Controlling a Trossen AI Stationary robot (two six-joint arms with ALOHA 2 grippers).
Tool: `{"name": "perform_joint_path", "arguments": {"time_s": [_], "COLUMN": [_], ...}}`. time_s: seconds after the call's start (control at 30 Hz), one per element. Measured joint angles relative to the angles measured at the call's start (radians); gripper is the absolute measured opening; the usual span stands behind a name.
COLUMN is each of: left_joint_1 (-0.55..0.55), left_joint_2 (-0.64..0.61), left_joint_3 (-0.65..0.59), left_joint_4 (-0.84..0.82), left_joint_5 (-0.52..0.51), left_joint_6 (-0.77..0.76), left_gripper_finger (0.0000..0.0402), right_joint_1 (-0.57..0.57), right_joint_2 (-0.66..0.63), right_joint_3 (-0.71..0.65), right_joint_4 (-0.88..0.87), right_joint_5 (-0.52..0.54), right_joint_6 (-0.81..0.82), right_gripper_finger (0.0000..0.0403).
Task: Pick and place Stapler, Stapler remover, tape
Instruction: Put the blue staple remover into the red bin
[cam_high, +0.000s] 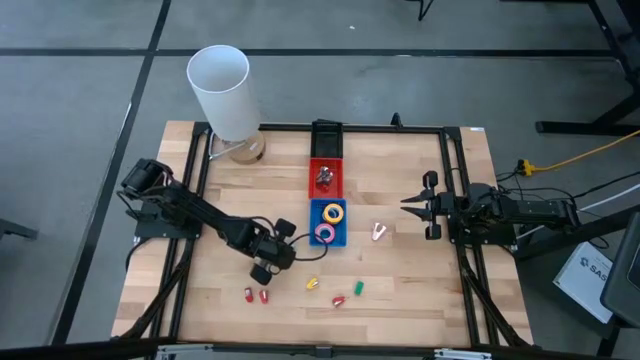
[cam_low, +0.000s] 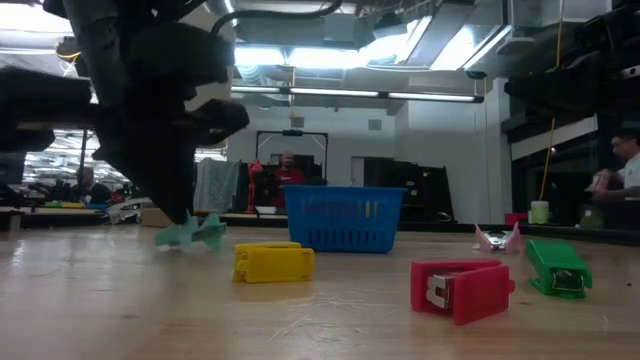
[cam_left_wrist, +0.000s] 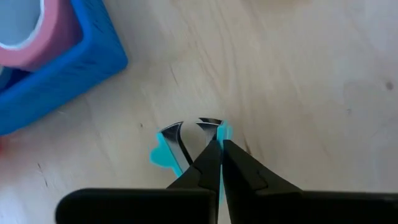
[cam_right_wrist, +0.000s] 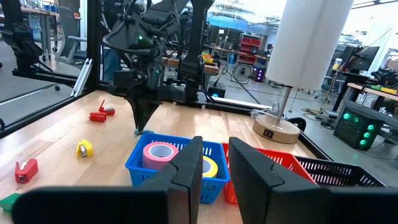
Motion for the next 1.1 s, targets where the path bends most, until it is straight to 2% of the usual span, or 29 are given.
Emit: {"name": "perform_joint_path", "arguments": {"time_s": [0.67, 1.1], "left_joint_1": [0.009, 0.106], "left_joint_2": [-0.114, -0.122], "left_joint_3": [0.061, 0.061], "left_joint_4": [-0.013, -0.019], "left_joint_5": [-0.009, -0.003], "left_joint_6": [-0.002, 0.081], "left_gripper_finger": [0.0003, 0.0003], "right_joint_1": [0.0, 0.0], "right_joint_2": [0.0, 0.0], "right_joint_3": [0.0, 0.0], "right_joint_4": [0.0, 0.0], "right_joint_5": [0.0, 0.0], "right_joint_6": [0.0, 0.0], "right_gripper_finger": [0.008, 0.008]}}
